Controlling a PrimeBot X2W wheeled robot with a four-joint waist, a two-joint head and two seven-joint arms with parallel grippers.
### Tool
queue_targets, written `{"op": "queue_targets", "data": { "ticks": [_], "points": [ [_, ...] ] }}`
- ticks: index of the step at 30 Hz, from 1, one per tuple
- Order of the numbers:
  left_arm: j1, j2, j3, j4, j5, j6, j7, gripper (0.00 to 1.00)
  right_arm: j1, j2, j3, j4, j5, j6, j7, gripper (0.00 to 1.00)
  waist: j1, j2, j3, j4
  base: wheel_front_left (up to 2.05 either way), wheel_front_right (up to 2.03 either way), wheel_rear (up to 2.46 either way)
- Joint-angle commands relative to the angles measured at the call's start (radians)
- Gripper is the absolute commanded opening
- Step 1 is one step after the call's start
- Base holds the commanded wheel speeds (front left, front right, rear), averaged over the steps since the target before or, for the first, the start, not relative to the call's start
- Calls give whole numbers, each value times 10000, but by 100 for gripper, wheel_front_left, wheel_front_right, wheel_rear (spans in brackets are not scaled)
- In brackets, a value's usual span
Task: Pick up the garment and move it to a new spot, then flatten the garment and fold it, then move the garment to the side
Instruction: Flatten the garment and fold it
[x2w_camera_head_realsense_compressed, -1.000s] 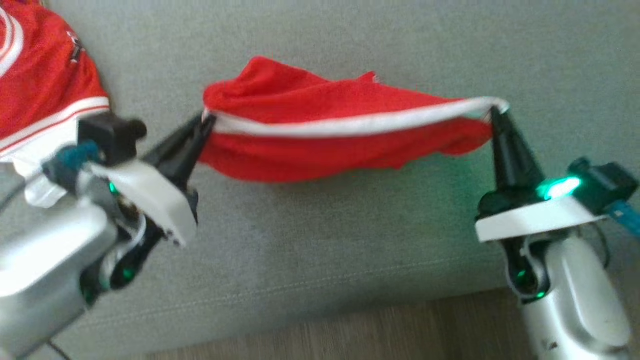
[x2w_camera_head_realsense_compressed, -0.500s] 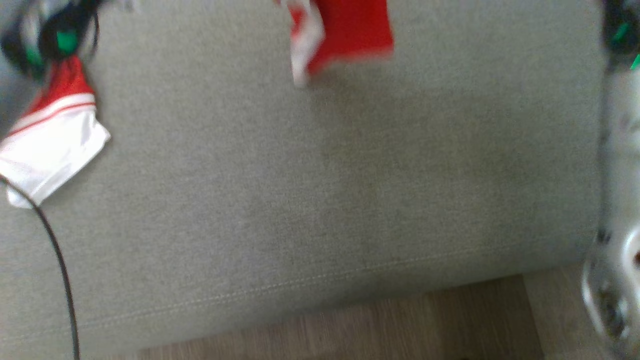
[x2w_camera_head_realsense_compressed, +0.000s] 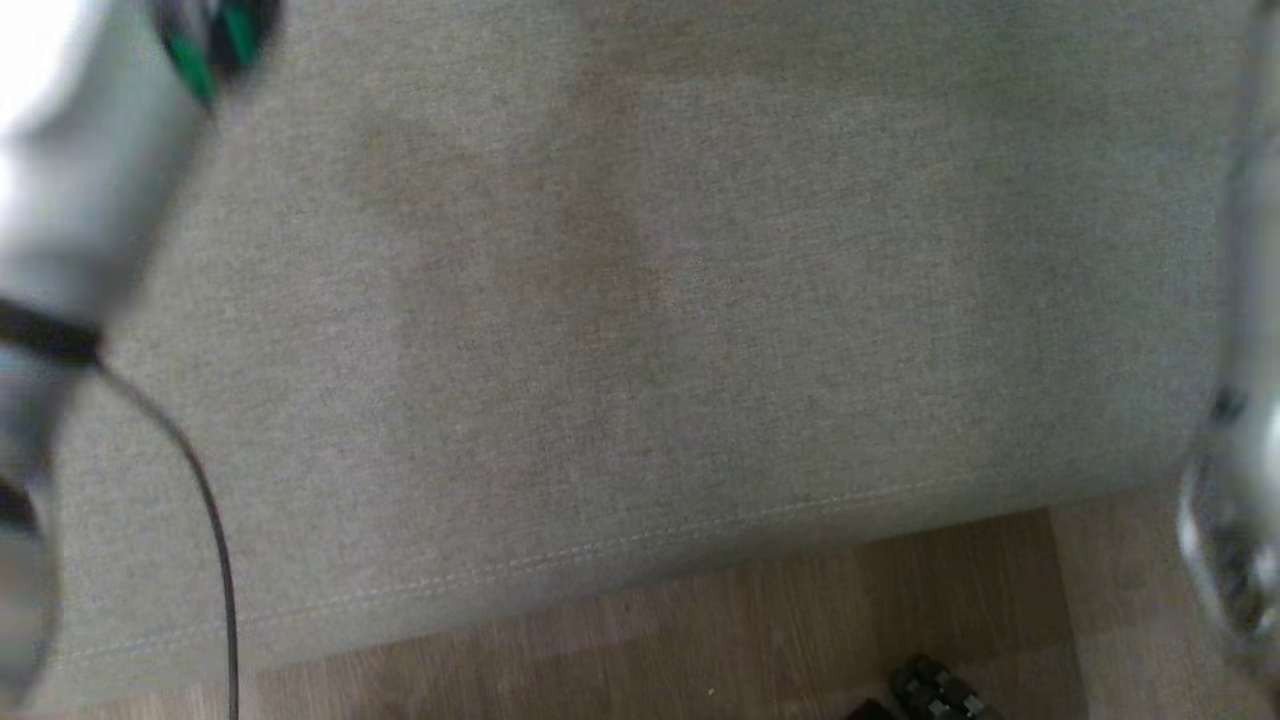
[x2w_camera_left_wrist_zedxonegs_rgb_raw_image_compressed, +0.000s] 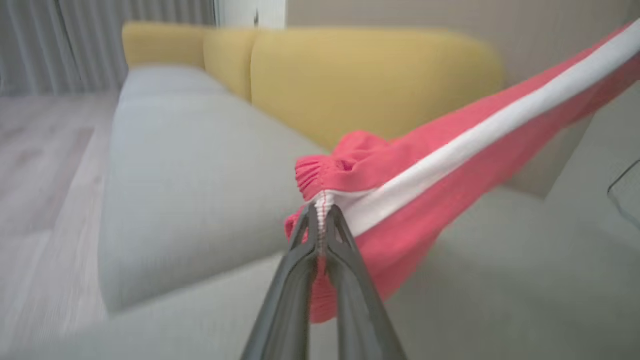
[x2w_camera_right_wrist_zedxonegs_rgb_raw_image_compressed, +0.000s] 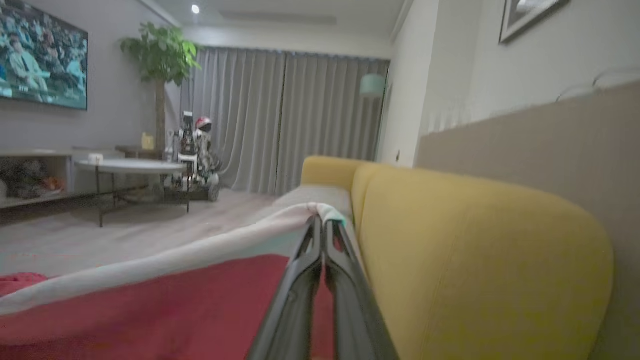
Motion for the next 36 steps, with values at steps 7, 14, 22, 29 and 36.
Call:
{"op": "queue_targets", "data": {
  "ticks": [7,14,22,29,36],
  "points": [
    [3388,205,88,-506,1237,-227,-48,0,3833,35,597,283,924,-2,793,0,-3,0,-122,172,0,0,0],
    [6453,270,193,-2104,3405,392,-50,0,7426,-534,579,-1063,1734,-2,1856,0,-3,0,-709,496,0,0,0],
    [8744,487,905,-3580,4418,1093,-50,0,10329,-512,-360,-3705,2018,-2,2976,0,-3,0,-1590,572,0,0,0],
    [9581,707,1976,-5026,4028,874,-50,0,10923,-267,-916,-5851,2310,-2,3228,0,-3,0,-2161,409,0,0,0],
    [6955,1338,3041,-6569,2988,-210,1613,0,7991,-1356,-731,-7020,2564,-2,4071,0,-3,0,-3103,159,0,0,0]
  ]
}}
